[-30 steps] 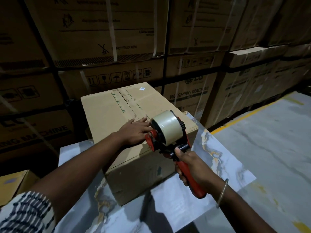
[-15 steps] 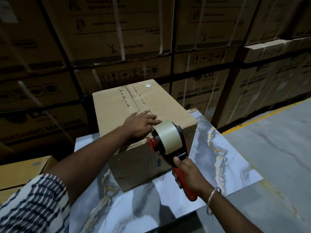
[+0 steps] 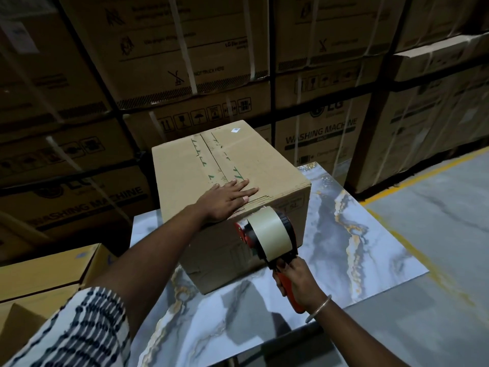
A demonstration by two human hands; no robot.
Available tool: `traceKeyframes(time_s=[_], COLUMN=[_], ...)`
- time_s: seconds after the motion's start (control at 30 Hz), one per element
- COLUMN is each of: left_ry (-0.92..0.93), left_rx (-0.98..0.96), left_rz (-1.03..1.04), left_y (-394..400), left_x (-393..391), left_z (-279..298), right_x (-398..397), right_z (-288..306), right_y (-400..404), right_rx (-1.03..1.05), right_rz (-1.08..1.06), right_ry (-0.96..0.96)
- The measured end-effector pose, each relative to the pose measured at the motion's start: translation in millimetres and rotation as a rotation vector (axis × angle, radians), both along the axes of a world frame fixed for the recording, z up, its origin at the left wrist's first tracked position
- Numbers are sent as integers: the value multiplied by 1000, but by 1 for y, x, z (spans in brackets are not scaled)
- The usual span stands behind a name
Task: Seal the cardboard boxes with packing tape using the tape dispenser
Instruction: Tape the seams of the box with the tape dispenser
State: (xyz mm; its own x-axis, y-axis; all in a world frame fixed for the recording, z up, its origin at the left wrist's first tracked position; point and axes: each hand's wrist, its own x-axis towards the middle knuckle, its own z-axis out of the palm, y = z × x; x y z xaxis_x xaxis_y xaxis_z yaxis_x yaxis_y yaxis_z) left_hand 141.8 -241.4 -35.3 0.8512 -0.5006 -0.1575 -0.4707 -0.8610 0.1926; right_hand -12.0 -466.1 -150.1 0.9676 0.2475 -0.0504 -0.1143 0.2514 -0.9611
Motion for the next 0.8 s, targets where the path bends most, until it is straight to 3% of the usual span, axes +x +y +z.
traceKeyframes(time_s=[0.2,0.3,0.57,0.8], left_ry=[-99,-291,-353,-336], left_rx=[-139,-206,-99,87], left_rz=[-16,-238,-425,-399], left_y=[3,3,6,-10], left_x=[-2,-7,5,0], left_z=[-2,-3,-5,0], right_x=[-6,-7,-18,-22], right_z=[-15,-14,-16,-10], right_y=[0,1,-1,-9], right_rx=[-18,16,75,67], right_rz=[-43,-48,-39,-28], right_ry=[-15,-30,-7,21])
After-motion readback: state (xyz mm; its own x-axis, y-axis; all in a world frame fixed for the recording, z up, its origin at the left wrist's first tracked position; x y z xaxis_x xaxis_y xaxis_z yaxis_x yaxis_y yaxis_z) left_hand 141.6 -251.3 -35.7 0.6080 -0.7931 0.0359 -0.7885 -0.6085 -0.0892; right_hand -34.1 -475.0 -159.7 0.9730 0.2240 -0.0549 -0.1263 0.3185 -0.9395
